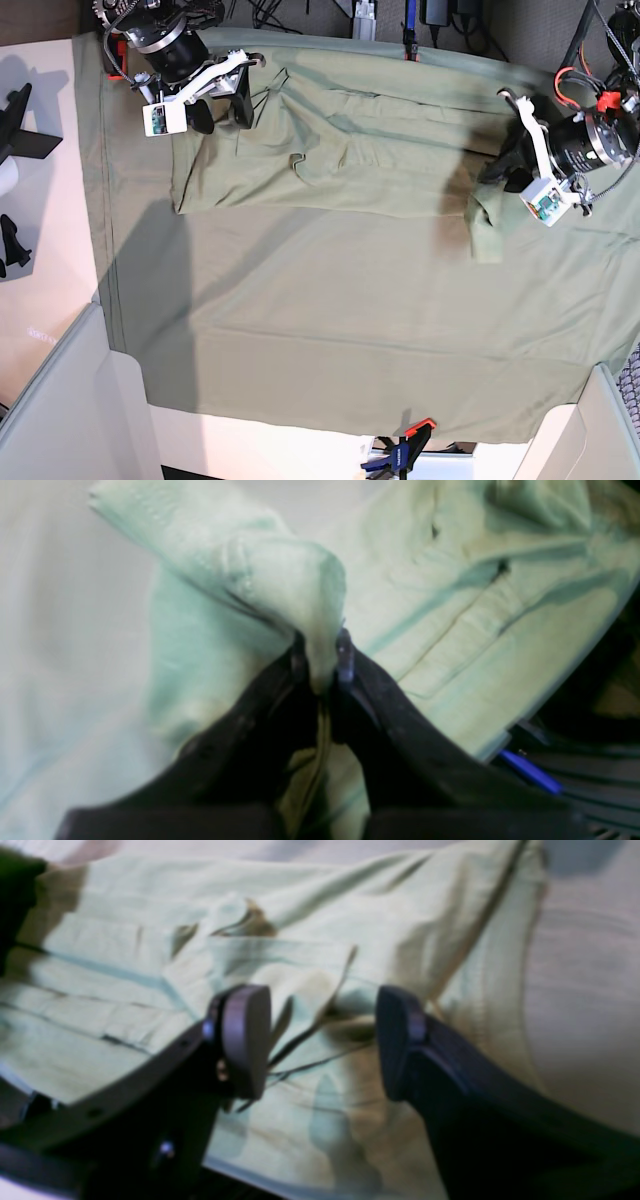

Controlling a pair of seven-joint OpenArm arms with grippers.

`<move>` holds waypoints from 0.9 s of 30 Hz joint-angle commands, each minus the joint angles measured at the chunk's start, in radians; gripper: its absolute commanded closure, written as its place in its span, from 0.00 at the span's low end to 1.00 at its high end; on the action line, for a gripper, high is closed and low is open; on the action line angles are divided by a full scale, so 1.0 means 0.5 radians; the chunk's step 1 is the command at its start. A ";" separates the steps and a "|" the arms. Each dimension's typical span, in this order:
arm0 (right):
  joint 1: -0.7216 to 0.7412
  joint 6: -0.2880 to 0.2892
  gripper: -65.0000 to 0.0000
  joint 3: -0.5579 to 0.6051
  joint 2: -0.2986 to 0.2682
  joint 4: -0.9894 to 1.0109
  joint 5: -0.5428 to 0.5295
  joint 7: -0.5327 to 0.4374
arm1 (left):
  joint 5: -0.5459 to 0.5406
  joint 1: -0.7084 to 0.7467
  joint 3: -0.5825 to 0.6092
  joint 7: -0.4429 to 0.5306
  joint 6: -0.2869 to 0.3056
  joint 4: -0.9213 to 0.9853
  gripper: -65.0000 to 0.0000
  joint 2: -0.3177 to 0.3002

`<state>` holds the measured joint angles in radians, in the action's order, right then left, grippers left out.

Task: Fold the T-shirt properly
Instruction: 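Grasp the opposite side with the left gripper and fold toward the right gripper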

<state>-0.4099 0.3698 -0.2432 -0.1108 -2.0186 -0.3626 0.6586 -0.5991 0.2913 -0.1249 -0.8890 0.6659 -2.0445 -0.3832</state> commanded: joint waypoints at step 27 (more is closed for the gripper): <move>0.012 0.001 0.48 -0.252 -0.010 -0.037 -0.319 -0.045 | -0.671 -0.160 0.449 0.059 0.065 0.253 0.47 0.307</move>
<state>-0.4095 0.3698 -0.3618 -0.1097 -2.0186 -0.5091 0.6594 -0.9207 0.2211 0.1009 -0.8768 0.6819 -1.8996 -0.2295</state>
